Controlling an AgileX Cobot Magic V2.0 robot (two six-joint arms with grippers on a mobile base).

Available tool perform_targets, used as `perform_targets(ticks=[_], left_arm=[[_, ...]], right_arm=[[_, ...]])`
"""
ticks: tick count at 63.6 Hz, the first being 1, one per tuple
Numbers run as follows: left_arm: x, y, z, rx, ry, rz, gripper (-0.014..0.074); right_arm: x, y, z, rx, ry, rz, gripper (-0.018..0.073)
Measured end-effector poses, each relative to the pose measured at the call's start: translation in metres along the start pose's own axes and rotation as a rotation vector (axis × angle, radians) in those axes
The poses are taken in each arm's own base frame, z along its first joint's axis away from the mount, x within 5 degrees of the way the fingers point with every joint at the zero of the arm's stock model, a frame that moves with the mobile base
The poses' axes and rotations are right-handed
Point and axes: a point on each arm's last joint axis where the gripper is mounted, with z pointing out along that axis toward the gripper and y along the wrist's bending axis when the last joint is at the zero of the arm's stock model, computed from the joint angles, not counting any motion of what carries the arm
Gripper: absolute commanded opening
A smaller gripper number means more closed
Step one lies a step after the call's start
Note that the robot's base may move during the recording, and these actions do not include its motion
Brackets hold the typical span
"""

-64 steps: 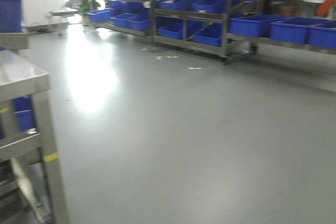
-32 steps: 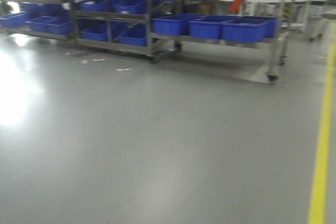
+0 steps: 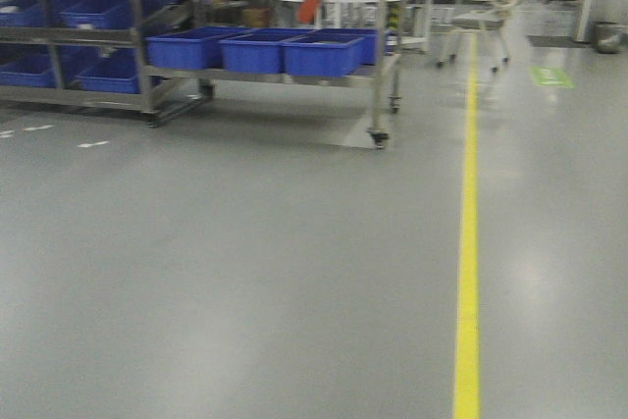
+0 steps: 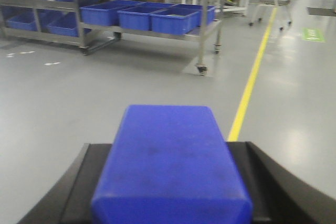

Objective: Pick and sort blue part to right shelf
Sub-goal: 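Drive the base away from the table holding both bottles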

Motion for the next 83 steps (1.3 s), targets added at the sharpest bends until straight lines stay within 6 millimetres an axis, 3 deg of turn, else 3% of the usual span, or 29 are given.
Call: perform_targets(ticks=[83], left_arm=[[0.0000,0.0000,0.0000,0.000,0.000,0.000,0.0336]], right_arm=[[0.0001,0.0000,0.0000,0.000,0.001,0.000,0.0431]])
